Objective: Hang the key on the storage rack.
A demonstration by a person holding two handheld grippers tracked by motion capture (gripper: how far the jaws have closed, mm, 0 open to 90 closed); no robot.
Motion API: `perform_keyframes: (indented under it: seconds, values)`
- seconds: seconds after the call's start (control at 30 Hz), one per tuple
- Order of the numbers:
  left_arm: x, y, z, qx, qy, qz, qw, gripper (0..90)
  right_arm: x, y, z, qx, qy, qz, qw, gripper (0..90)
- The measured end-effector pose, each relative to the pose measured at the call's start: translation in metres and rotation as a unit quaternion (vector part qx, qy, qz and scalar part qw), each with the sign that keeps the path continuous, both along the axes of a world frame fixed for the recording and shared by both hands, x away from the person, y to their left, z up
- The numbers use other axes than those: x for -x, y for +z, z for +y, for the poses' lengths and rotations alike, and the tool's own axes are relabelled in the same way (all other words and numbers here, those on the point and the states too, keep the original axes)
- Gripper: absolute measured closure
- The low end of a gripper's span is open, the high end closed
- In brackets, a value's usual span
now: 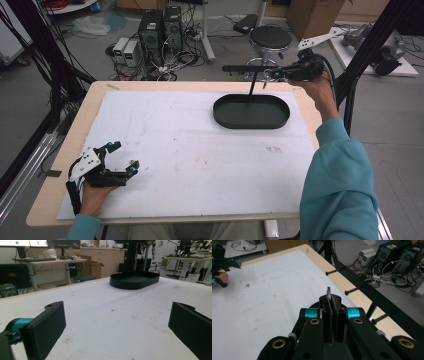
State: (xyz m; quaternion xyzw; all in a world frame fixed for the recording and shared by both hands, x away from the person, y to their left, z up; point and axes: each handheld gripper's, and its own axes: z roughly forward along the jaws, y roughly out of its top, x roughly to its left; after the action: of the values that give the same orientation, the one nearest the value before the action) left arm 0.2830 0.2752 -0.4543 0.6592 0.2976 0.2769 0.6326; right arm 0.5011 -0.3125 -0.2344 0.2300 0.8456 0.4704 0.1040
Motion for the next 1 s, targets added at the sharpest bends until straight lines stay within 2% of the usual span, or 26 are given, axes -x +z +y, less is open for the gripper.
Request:
perform_keyframes:
  seconds: [0.2,0.47,0.6,1.0]
  values:
    - [0.0,0.0,0.0,0.001,0.007,0.001,1.0,1.7,-0.01,0.001,-0.002,0.001,-0.007,0.007,0.9999,89.2]
    - [0.0,-0.001,-0.001,-0.004,0.014,0.003,0.9999,1.7,-0.022,-0.007,-0.002,0.038,-0.031,0.024,0.9985,89.1]
    - [0.001,-0.001,-0.002,-0.007,0.015,0.002,0.9999,1.7,-0.027,-0.012,-0.004,0.042,-0.038,0.028,0.998,89.1]
    - [0.001,-0.001,-0.002,-0.005,0.017,0.0,0.9998,1.7,-0.035,-0.021,-0.002,0.074,-0.056,0.038,0.995,89.1]
